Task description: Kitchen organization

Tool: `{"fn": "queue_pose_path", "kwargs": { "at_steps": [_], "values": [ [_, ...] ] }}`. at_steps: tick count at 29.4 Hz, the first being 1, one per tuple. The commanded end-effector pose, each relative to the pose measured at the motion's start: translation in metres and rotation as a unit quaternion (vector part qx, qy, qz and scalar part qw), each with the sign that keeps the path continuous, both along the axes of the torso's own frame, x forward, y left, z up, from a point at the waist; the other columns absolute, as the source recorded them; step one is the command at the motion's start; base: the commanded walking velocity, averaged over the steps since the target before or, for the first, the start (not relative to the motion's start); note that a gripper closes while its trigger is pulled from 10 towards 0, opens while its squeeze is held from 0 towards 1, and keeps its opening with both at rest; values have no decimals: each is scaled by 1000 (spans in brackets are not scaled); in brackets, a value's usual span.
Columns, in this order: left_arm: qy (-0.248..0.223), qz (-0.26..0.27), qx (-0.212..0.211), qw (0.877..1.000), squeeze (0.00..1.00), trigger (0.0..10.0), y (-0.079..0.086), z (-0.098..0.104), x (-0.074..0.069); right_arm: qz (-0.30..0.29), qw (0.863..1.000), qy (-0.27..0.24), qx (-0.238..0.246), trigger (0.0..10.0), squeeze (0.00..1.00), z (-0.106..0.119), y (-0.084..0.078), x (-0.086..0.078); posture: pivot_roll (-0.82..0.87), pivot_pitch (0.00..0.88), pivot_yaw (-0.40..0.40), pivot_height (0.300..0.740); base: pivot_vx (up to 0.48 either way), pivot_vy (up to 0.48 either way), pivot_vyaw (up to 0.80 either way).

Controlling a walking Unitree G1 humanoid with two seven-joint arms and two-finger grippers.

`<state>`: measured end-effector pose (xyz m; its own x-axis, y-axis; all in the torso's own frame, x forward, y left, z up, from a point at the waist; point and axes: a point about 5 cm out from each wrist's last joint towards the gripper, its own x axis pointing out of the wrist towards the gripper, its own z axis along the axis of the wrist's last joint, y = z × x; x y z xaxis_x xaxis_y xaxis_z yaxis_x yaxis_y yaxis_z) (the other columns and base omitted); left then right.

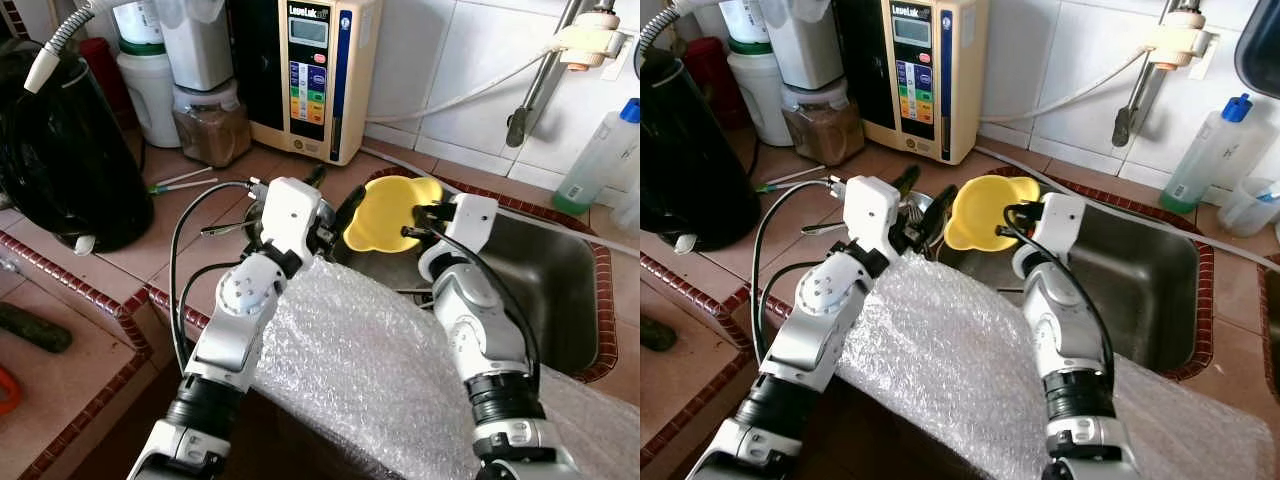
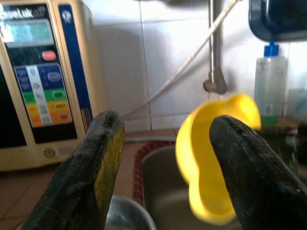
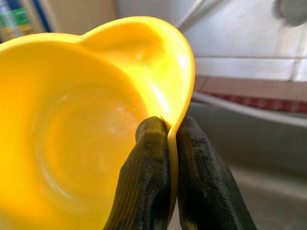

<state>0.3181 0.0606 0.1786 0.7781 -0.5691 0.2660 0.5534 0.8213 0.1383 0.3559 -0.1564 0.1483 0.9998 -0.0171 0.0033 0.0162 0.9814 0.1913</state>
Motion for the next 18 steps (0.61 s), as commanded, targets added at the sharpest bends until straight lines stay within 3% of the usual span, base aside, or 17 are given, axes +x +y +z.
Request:
{"fn": "queue_pose_path", "kwargs": {
  "at_steps": [1,3,10,18],
  "values": [
    [-2,-10,6,1000,1000,10000,-1,2,-3,-24,1000,-8,-9,0,0,4,-7,3,64,0,-6,740,0,0,0],
    [6,-10,10,1000,1000,10000,2,-2,-7,-61,998,-5,-22,0,0,2,-21,3,65,0,-6,740,0,0,0],
    [19,-11,21,1000,1000,10000,5,-6,-12,-120,991,13,-51,0,0,-6,-46,2,64,0,-4,740,0,0,0],
    [42,-21,42,998,1000,10000,9,-17,-18,-129,987,67,-71,0,0,-26,-53,-1,61,0,0,740,0,0,0]
  ]
}}
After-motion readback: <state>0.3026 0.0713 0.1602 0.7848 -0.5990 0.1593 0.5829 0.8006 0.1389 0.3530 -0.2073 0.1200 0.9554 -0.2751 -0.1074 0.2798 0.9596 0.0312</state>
